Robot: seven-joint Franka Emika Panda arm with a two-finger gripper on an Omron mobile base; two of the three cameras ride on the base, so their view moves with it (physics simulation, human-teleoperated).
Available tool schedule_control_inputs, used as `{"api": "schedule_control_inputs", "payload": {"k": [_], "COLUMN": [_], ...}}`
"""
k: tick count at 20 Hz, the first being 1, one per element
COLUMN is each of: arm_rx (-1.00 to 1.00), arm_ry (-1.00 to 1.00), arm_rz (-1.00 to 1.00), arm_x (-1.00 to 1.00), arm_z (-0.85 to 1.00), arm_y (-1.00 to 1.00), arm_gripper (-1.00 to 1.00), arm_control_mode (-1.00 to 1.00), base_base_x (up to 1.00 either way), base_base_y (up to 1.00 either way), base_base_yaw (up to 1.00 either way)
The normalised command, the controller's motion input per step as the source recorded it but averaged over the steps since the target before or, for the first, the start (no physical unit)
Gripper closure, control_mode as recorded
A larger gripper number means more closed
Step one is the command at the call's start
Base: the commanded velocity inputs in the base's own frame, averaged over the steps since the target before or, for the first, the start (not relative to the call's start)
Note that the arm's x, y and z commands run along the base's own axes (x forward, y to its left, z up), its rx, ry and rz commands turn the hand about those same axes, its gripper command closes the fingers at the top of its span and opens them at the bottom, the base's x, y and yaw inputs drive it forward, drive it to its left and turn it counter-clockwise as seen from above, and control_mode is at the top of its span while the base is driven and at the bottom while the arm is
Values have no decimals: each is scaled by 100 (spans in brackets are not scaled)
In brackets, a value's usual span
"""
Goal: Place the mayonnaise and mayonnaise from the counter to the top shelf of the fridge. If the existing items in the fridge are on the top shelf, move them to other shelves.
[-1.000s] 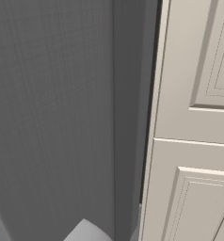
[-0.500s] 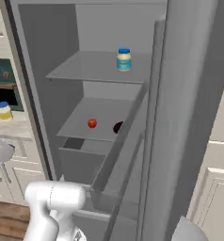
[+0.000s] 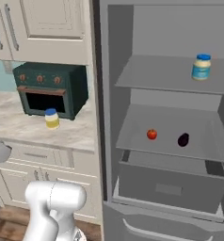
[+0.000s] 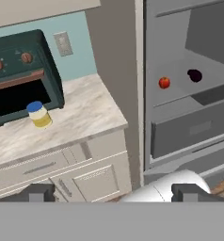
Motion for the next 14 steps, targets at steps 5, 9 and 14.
{"api": "schedule_control_inputs", "payload": {"k": [5,9,14], "arm_rx": [0,0,0], "arm_ry": [0,0,0], "arm_rz": [0,0,0], "arm_x": [0,0,0], "arm_z": [0,0,0], "arm_y": [0,0,0], "arm_gripper": [-100,-100,-100], "arm_control_mode": [100,100,100], "base_base_x": [50,38,1], "base_base_y": [76,24,0], "base_base_yaw": [0,0,0]}}
